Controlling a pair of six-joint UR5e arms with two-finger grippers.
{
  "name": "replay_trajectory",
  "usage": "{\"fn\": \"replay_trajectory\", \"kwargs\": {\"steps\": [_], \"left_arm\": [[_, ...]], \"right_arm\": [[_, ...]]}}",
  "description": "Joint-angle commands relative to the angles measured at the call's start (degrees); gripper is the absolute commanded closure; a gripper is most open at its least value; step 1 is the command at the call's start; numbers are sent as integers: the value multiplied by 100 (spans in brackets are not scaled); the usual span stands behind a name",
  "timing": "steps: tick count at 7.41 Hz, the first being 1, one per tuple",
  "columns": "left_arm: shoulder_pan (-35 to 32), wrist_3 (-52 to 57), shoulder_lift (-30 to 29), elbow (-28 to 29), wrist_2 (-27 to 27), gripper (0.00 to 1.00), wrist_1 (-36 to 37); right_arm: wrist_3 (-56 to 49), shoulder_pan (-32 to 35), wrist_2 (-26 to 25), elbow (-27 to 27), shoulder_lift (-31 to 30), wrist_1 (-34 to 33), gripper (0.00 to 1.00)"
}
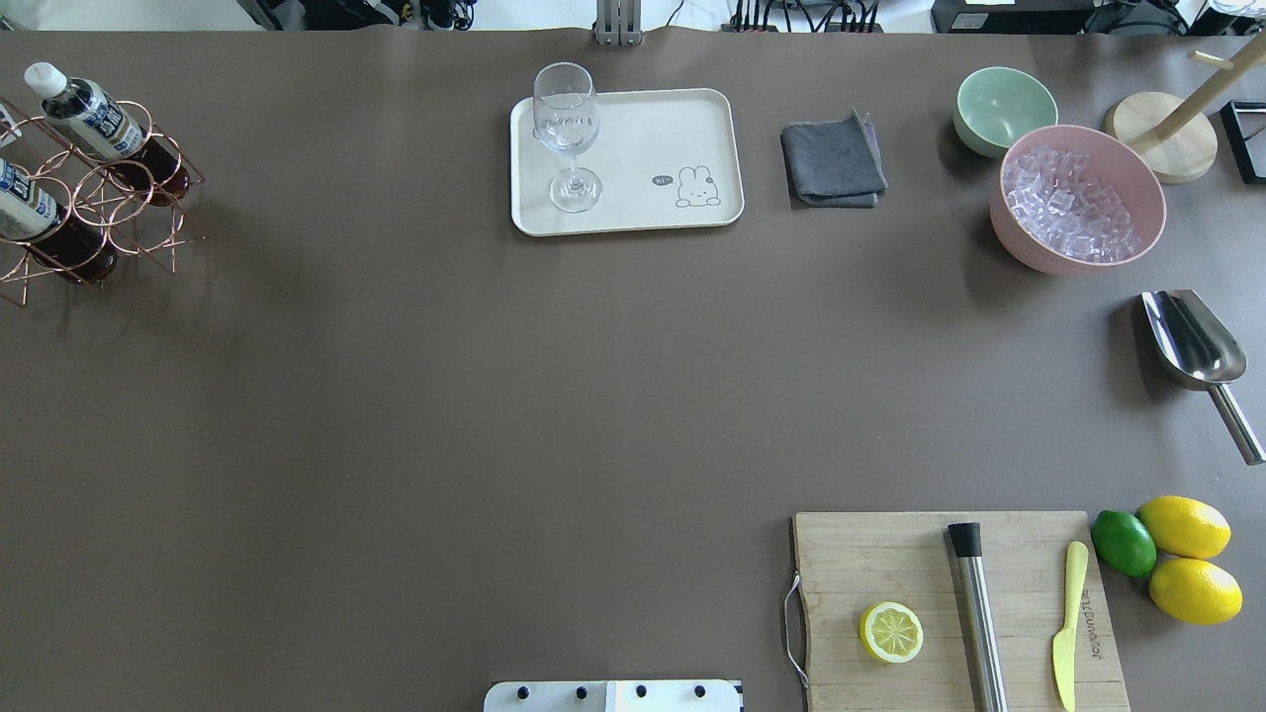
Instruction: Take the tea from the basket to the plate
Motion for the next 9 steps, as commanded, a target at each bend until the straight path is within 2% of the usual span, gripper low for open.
{"fn": "replay_trajectory", "kwargs": {"steps": [1, 3, 4, 5, 6, 8, 9], "left_arm": [[266, -9, -17, -604, -13, 100, 83], [590, -52, -52, -973, -21, 100, 109], [783, -383, -148, -1167, -30, 100, 187], [1046, -813, -227, -1360, -30, 100, 180], [1371, -1374, -263, -1675, -13, 100, 179], [1969, -2342, -420, -2125, 49, 100, 179], [2233, -2764, -656, -2170, 119, 100, 179]], "right_arm": [[-6, 163, 183, 257, 65, 18, 0], [3, 163, 211, 57, 100, 830, 0], [-23, 189, 394, 91, 109, 992, 0], [-58, 268, 839, 109, 170, 1054, 0], [11, 268, 1096, 161, 414, 1507, 0], [30, 102, 1370, -170, 1195, 1573, 0], [38, 32, 1432, -242, 1443, 1582, 0]]}}
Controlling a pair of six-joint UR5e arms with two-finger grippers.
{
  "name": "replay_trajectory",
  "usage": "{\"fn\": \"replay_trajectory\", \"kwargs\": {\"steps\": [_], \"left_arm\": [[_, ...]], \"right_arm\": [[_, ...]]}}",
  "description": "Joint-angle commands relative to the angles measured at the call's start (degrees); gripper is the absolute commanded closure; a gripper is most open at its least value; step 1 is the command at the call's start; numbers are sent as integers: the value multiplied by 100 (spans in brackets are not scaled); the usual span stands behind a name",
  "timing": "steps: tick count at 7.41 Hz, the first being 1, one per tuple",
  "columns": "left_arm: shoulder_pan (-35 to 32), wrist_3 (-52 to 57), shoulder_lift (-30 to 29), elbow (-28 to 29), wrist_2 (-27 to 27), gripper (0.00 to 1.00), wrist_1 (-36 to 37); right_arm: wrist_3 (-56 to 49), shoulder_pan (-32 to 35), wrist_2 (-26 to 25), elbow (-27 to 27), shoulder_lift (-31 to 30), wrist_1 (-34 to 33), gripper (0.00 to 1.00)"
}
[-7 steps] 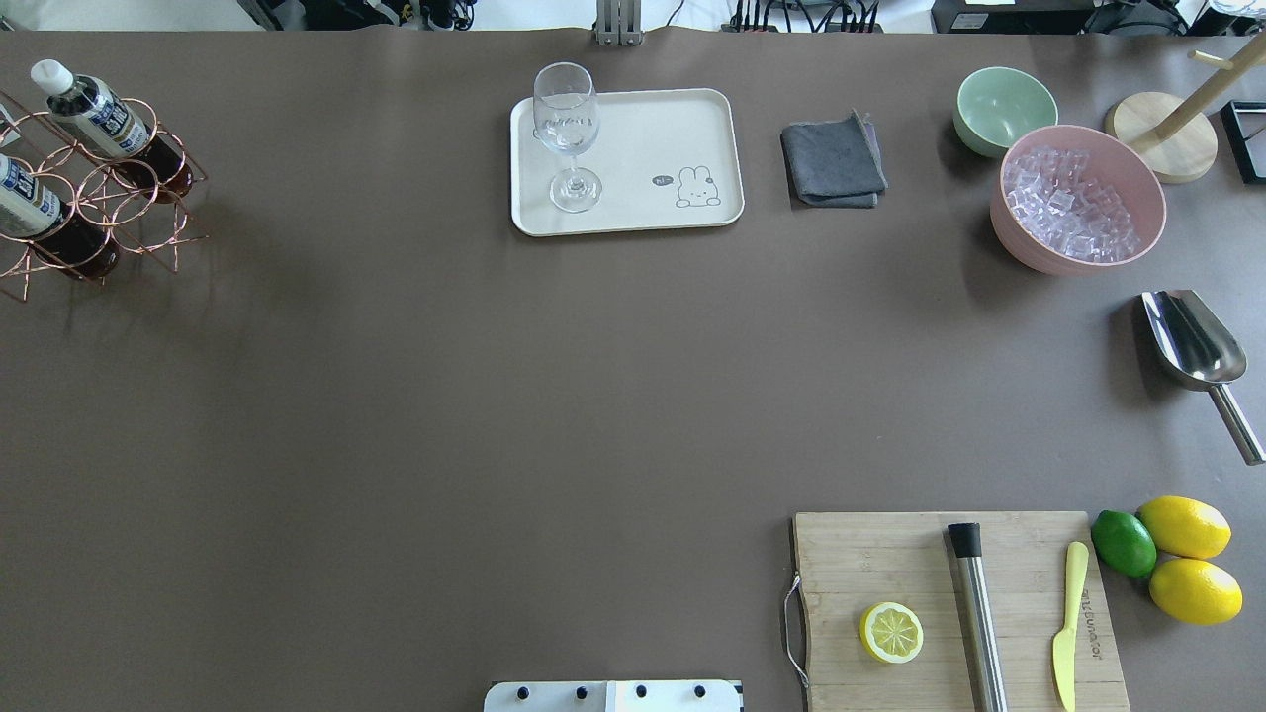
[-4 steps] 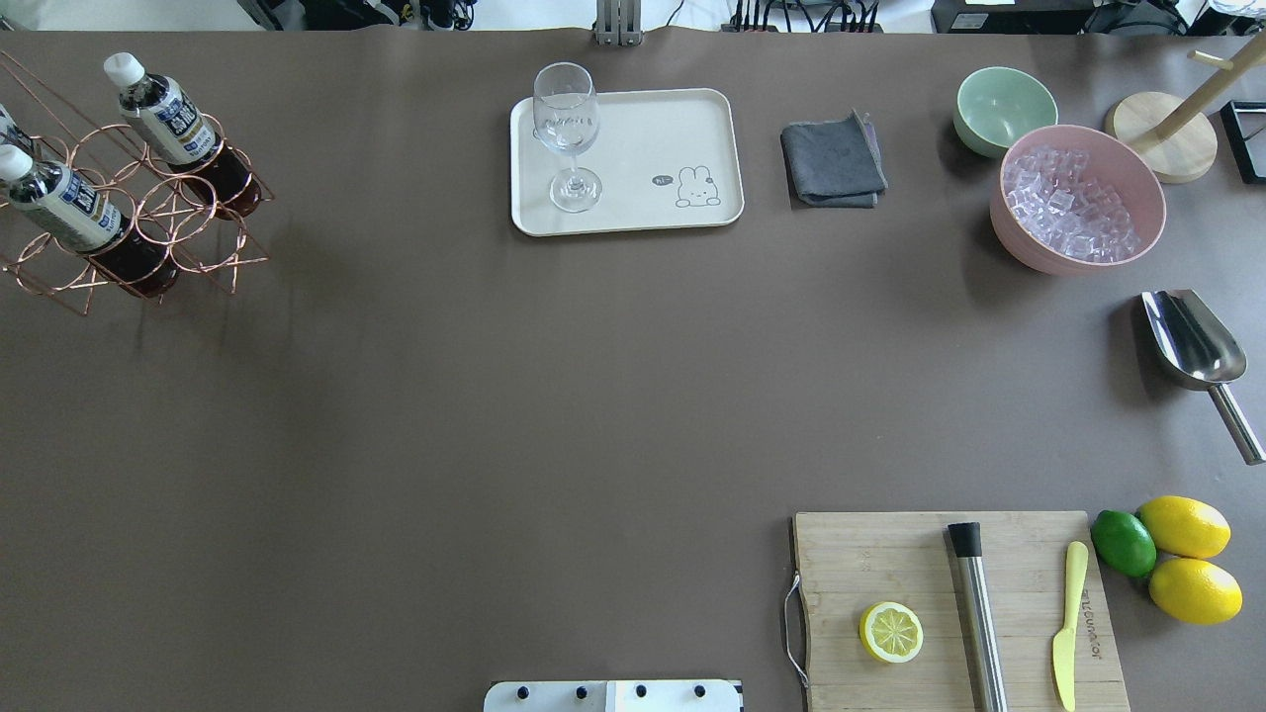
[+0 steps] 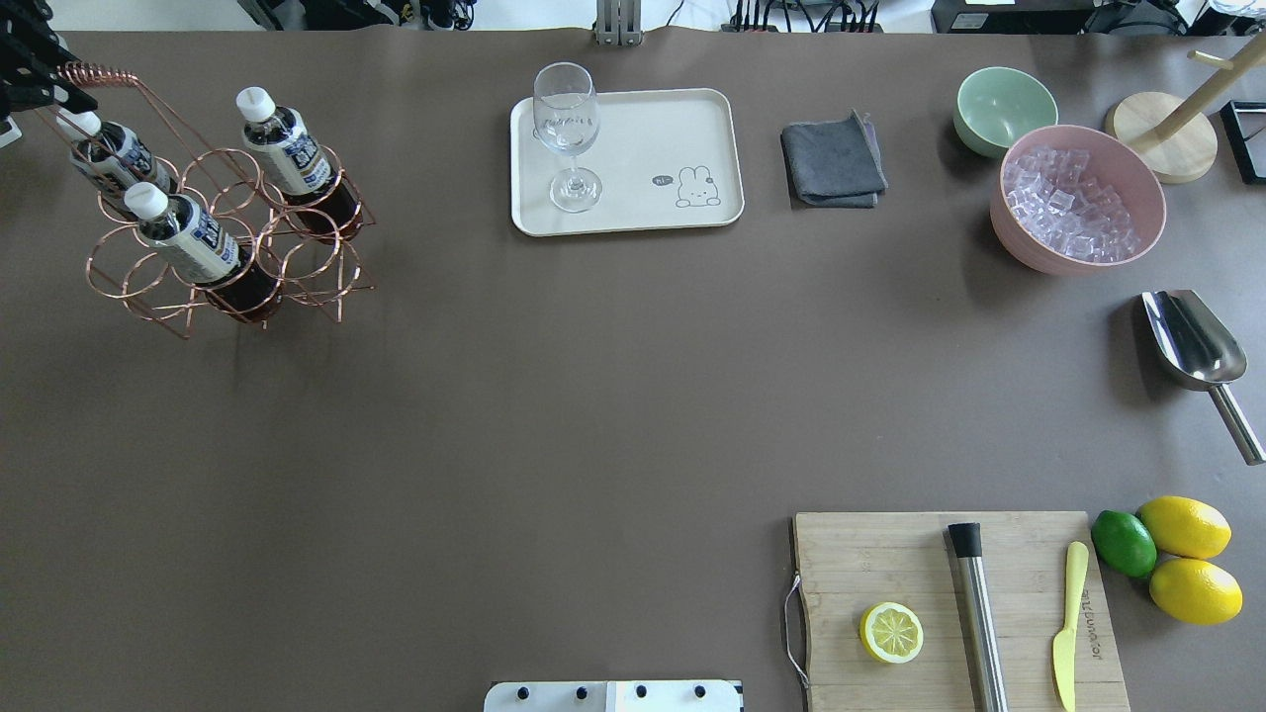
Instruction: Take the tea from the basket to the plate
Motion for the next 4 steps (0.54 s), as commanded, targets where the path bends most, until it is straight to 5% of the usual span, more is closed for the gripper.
{"fn": "replay_trajectory", "kwargs": {"steps": [1, 4], "left_arm": [[683, -1078, -580, -198, 200, 100, 18], [1516, -2138, -1801, -259, 560, 100, 860]], "right_arm": [[1, -161, 229, -191, 652, 160, 0], [996, -389, 238, -121, 758, 1536, 0]]}}
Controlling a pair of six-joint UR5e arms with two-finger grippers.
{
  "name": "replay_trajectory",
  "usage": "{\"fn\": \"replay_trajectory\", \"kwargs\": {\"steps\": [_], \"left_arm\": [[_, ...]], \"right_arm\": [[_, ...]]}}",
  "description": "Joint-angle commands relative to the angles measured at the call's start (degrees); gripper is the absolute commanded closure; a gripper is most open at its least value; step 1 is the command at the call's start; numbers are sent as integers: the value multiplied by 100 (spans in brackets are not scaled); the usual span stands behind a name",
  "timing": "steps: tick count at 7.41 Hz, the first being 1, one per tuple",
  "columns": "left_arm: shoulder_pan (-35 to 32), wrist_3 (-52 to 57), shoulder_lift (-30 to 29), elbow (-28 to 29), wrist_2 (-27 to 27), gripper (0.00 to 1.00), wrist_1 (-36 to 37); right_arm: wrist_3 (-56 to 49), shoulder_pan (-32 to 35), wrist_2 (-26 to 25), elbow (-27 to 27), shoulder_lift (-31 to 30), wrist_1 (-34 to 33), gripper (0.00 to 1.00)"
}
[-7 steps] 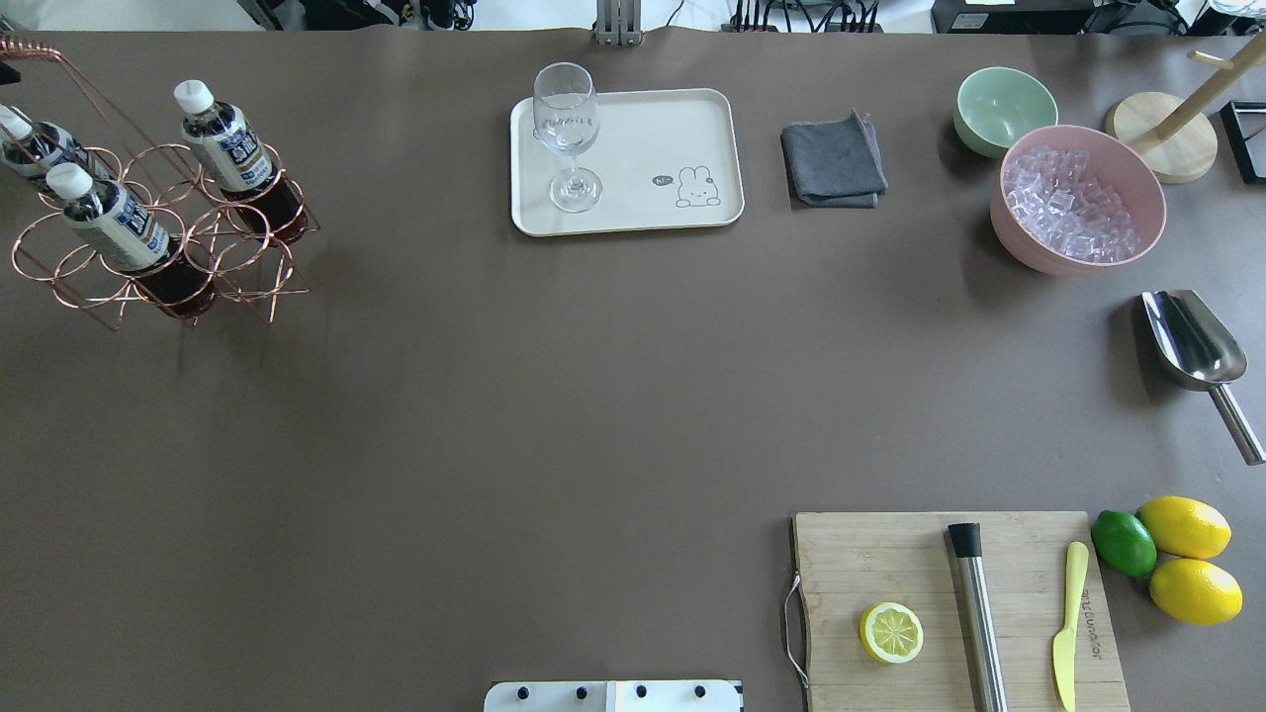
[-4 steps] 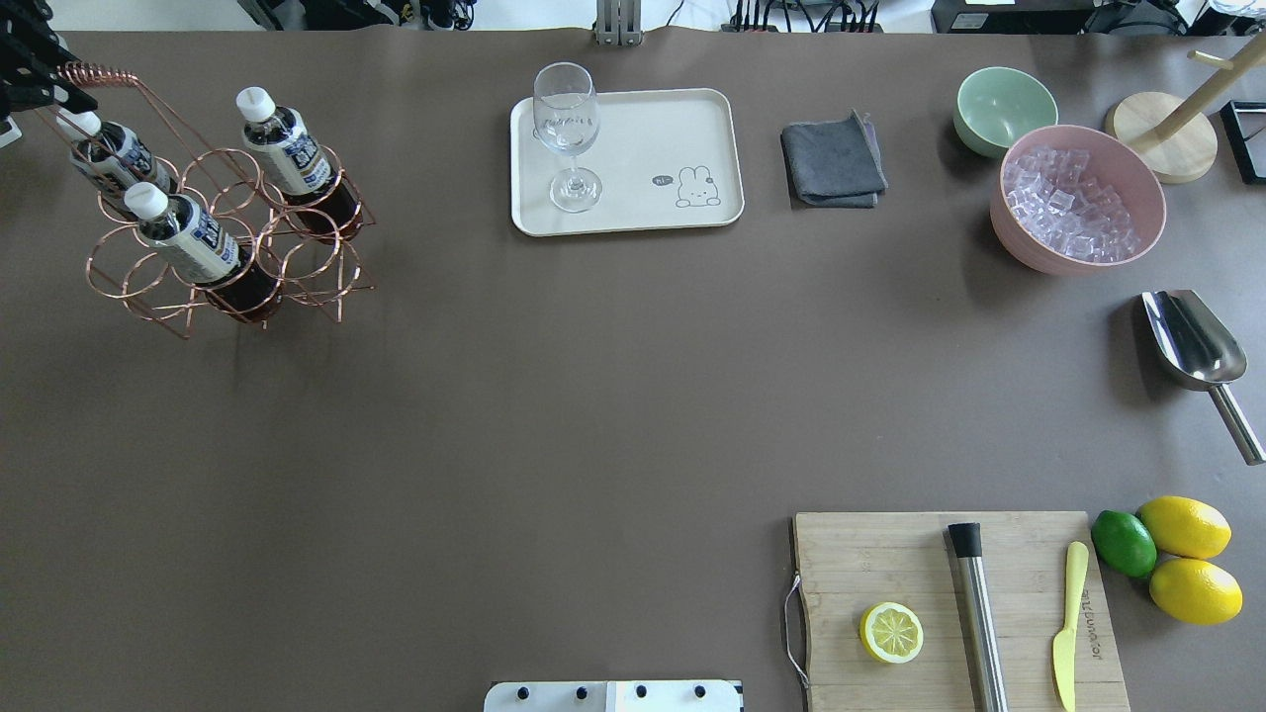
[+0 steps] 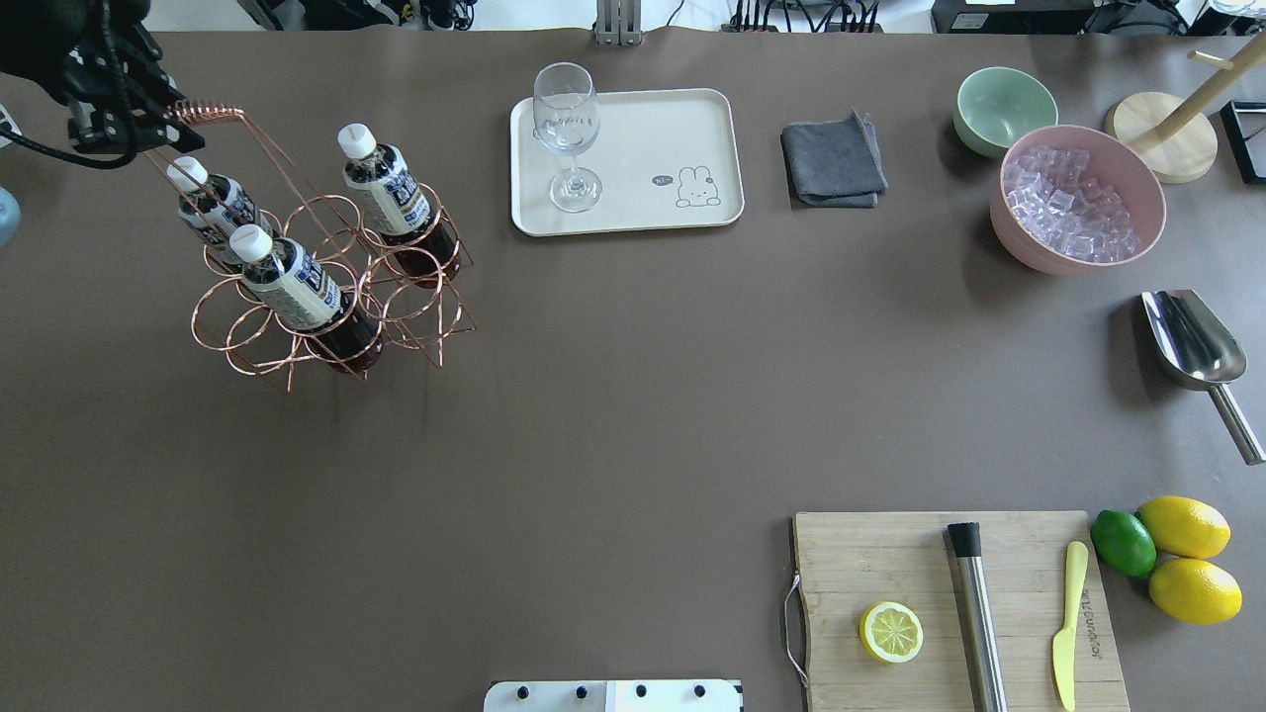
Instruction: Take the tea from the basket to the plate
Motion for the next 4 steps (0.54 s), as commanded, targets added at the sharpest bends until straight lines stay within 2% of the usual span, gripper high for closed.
{"fn": "replay_trajectory", "kwargs": {"steps": [1, 3, 4], "left_arm": [[901, -1166, -876, -41, 483, 100, 421], [1438, -1504, -1271, 204, 818, 100, 378], [1588, -1504, -1334, 292, 923, 100, 282]], "right_arm": [[1365, -312, 6, 155, 128, 1017, 0], [1871, -498, 6, 322, 207, 1107, 0], [1881, -673, 6, 279, 164, 1612, 0]]}}
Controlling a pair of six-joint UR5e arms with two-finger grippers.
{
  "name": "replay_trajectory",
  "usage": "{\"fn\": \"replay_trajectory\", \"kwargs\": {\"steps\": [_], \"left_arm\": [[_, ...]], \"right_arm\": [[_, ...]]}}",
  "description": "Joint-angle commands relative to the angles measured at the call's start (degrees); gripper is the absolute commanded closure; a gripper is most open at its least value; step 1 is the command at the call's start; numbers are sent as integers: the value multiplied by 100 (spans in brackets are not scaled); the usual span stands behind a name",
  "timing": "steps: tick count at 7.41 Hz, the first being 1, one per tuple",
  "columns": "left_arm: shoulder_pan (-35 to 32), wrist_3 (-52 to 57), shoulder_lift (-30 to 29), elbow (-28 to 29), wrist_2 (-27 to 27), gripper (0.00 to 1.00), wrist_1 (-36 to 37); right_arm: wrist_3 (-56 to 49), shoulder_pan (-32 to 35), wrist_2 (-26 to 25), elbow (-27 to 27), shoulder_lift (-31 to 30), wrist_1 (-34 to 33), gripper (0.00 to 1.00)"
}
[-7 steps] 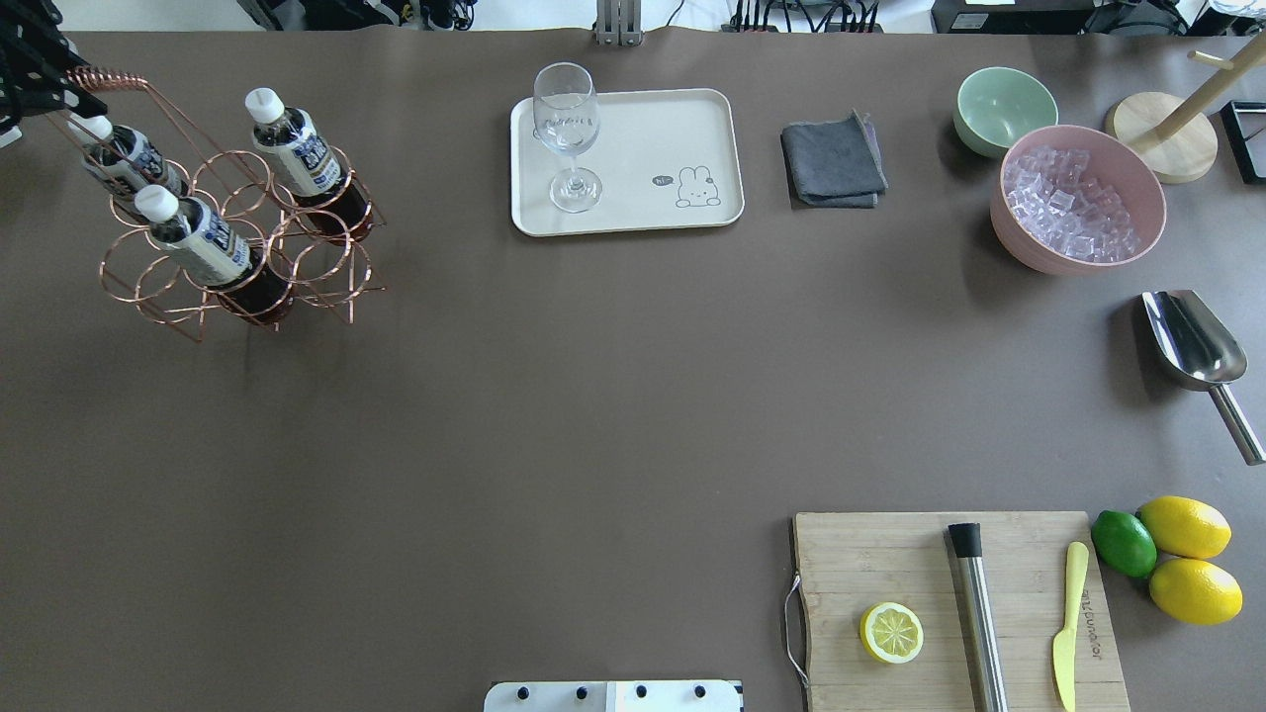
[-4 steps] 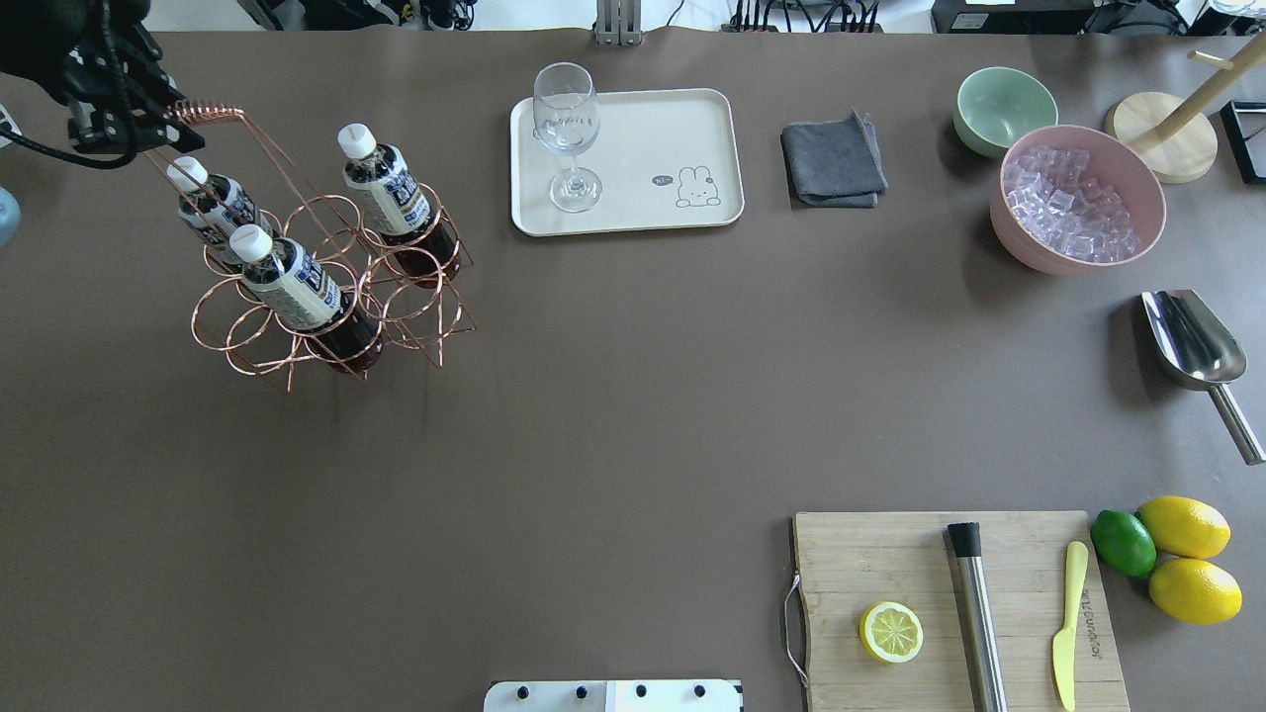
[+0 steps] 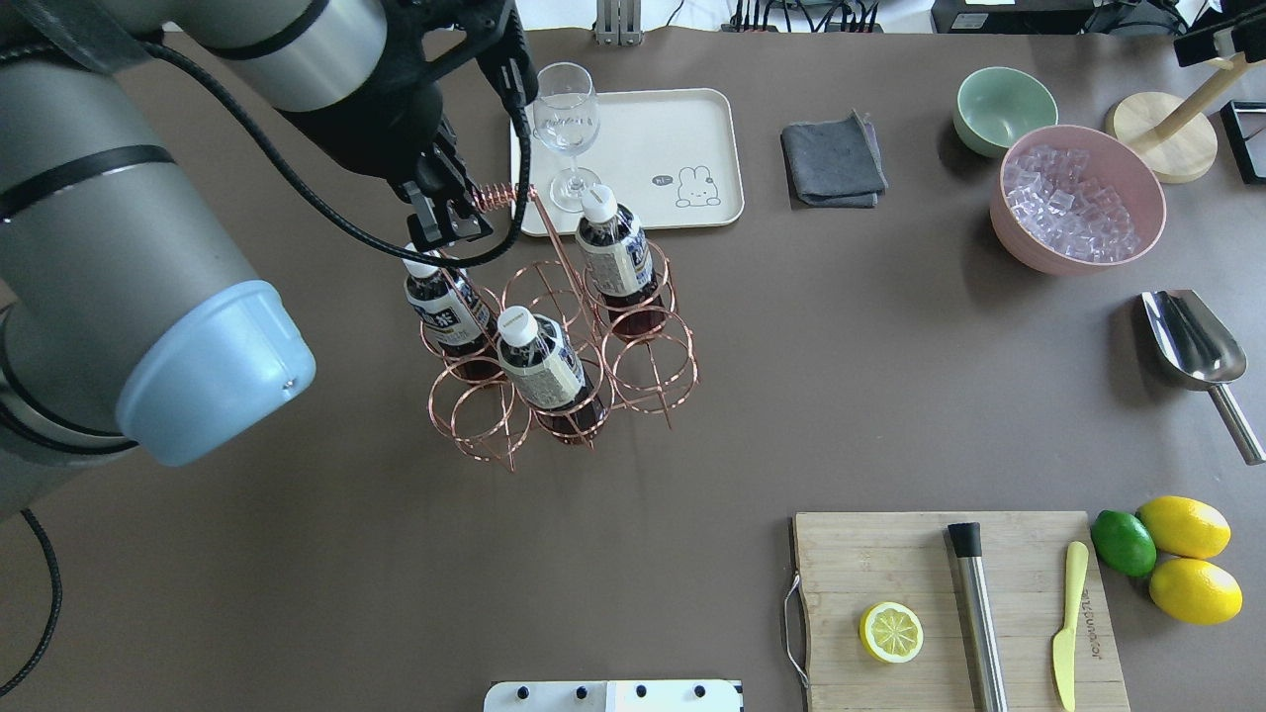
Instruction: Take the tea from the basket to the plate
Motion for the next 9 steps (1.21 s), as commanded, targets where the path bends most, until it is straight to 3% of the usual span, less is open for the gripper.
{"fn": "replay_trajectory", "kwargs": {"steps": [1, 3, 4, 7, 9], "left_arm": [[436, -87, -202, 173, 305, 100, -143], [506, -34, -175, 191, 314, 100, -213], [742, -42, -158, 191, 584, 100, -283], [1219, -104, 44, 182, 779, 100, -591], [1210, -104, 53, 173, 754, 100, -591]], "right_arm": [[200, -433, 11, -68, -17, 1143, 0], [201, -795, -23, -322, -44, 1788, 0], [218, -891, -50, -594, -44, 2348, 0], [368, -1242, -58, -780, -87, 2564, 0], [446, -2205, -1361, -851, 333, 2992, 0]]}}
